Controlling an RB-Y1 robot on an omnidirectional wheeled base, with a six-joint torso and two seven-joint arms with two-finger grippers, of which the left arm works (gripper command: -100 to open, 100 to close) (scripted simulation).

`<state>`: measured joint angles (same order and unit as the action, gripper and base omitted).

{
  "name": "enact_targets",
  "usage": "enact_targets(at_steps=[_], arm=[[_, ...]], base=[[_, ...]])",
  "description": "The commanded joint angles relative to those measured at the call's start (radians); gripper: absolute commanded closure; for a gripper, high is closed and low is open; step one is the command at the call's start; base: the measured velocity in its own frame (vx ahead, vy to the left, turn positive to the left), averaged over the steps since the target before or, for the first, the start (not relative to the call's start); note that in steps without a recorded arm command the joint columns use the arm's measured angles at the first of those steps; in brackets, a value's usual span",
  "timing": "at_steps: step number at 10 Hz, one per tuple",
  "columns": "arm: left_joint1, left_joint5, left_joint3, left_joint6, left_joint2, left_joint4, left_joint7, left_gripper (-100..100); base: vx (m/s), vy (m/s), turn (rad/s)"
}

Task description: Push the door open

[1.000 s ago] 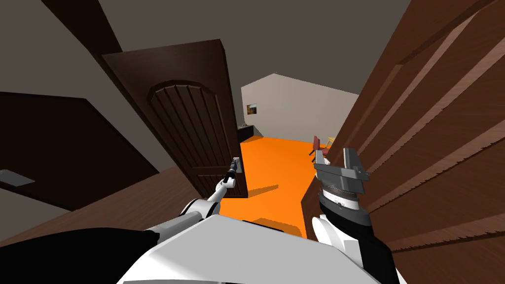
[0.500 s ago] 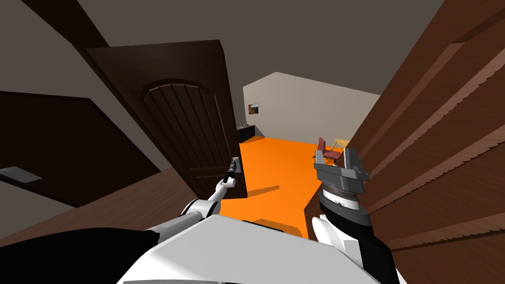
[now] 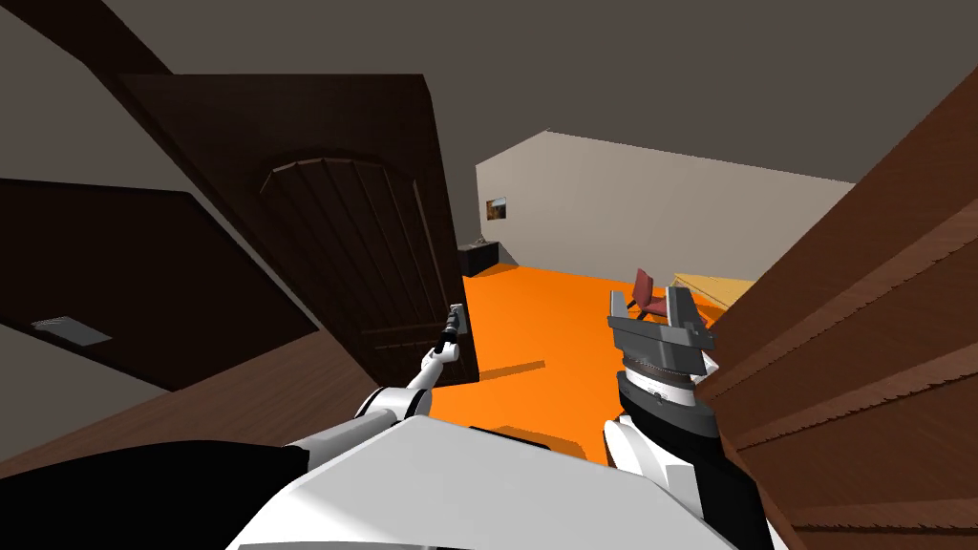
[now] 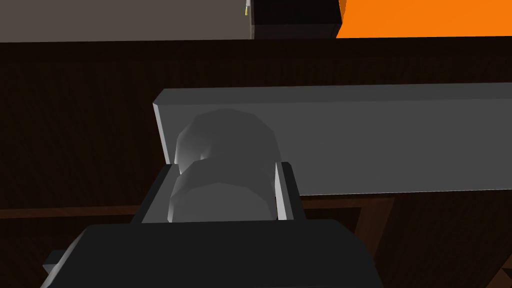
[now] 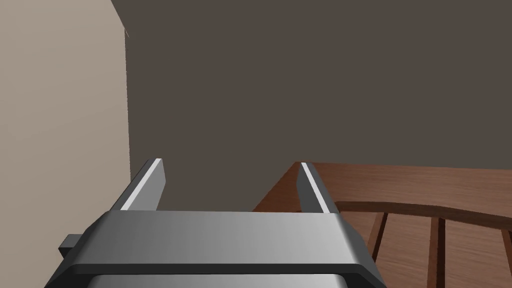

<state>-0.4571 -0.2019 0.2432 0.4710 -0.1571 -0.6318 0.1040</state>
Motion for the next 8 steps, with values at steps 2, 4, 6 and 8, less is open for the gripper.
enact_targets(at_steps=[2,4,6,8], arm=[[-0.007,-0.007,0.037,0.007,0.012,0.000,0.040,100],[-0.012,-0.012,0.060,0.009,0.027,0.000,0.068,100],[-0.012,-0.012,0.060,0.008,0.031,0.005,0.070,100],[-0.010,-0.021,0.083,0.010,0.022,0.004,0.081,100]], base=[[0.195,-0.049,0.115],[0.184,-0.056,0.093],[0.127,-0.054,0.070],[0.137,-0.030,0.038]])
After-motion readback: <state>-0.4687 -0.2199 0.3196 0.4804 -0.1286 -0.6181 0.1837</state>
